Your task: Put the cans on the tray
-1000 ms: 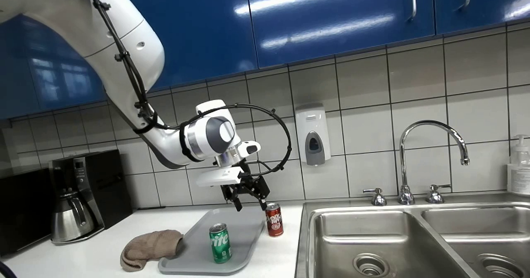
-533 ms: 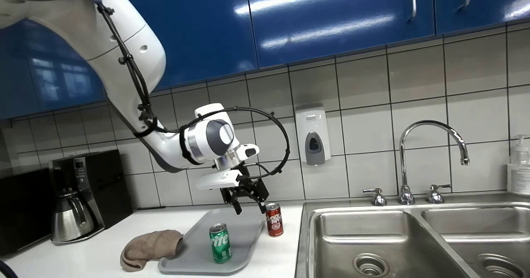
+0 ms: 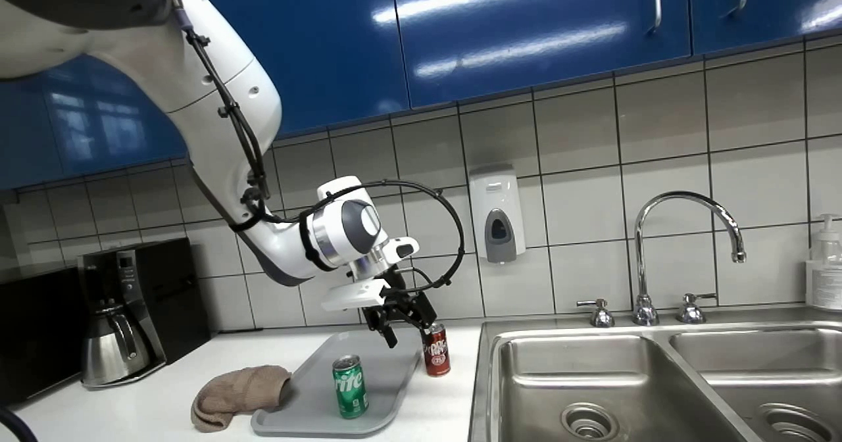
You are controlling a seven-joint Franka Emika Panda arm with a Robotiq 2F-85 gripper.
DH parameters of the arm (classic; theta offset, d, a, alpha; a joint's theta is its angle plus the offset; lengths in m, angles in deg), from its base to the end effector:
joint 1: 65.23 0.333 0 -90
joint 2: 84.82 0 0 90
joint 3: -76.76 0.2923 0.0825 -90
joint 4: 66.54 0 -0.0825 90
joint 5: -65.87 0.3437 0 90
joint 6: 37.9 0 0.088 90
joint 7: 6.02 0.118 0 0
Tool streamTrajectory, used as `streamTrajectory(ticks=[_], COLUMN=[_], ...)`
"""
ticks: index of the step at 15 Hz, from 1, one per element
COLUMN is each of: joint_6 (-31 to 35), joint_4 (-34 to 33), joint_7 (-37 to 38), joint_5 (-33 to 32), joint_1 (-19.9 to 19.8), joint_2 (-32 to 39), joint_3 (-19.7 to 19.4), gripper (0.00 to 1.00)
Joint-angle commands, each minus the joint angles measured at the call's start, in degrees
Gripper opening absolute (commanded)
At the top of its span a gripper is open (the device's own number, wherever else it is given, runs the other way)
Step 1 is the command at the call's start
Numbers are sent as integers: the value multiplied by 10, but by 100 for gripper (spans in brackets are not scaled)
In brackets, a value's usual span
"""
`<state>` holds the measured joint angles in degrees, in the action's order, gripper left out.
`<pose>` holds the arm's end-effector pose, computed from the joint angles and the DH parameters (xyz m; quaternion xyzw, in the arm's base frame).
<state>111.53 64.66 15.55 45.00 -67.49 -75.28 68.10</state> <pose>0.5070 -0.0921 0.2905 0.9820 -0.1295 0.0841 0.1086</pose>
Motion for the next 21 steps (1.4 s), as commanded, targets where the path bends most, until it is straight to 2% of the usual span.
streamTrajectory(ticks=[1, 8, 21], joint_6=[2, 4, -20], joint_4=[-46, -111, -240], joint_7=[-5, -104, -162], joint_5=[12, 138, 197], joint_1=[-2, -18, -34], joint_2=[48, 114, 218], joint_3=[-8, 9, 20], gripper=[100, 100, 100])
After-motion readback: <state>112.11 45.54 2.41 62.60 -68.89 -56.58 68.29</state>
